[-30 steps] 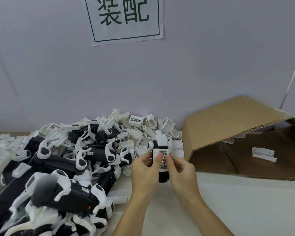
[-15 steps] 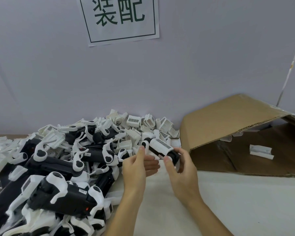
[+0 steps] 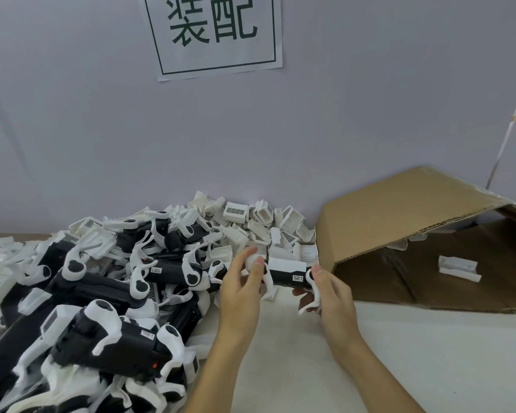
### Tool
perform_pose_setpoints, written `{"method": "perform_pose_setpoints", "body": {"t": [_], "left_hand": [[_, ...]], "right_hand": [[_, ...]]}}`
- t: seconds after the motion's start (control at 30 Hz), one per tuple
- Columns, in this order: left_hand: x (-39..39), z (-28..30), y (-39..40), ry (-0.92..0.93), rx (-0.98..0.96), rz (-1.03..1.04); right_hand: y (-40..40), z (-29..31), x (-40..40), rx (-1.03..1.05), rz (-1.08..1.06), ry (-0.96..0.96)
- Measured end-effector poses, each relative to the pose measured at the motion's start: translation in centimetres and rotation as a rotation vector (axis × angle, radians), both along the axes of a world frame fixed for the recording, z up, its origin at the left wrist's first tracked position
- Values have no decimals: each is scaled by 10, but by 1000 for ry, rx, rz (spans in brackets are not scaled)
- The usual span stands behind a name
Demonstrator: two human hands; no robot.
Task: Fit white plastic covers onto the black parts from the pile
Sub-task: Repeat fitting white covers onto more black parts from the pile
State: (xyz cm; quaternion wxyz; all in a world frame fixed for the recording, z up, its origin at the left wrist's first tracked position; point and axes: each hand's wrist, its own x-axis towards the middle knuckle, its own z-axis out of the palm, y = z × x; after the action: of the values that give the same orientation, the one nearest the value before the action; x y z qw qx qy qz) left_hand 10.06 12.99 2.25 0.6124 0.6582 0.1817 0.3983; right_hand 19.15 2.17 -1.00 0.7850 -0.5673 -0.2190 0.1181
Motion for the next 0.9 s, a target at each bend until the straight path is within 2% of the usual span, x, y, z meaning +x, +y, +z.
{"method": "perform_pose_setpoints", "body": {"t": [0.13, 0.23, 0.33, 0.47, 0.6, 0.77, 0.9], "left_hand": [[1, -1, 1, -8, -138, 39], [2, 3, -1, -6, -226, 13], [3, 6, 0, -43, -371, -44], [2, 4, 1, -107, -429, -83], [-2, 6, -1, -116, -275, -141], [-5, 2, 0, -93, -172, -195], [-2, 1, 1, -14, -39, -30]], "right_hand": [[-1, 0, -5, 94, -19, -125], [-7, -1, -10, 124, -133, -441], [-10, -2, -12, 47, -217, -686], [-9, -4, -11, 12, -244, -775], [-7, -4, -11, 27, -201, -640], [-4, -3, -8, 73, -69, -267], [-2, -3, -4, 71, 28, -30]]}}
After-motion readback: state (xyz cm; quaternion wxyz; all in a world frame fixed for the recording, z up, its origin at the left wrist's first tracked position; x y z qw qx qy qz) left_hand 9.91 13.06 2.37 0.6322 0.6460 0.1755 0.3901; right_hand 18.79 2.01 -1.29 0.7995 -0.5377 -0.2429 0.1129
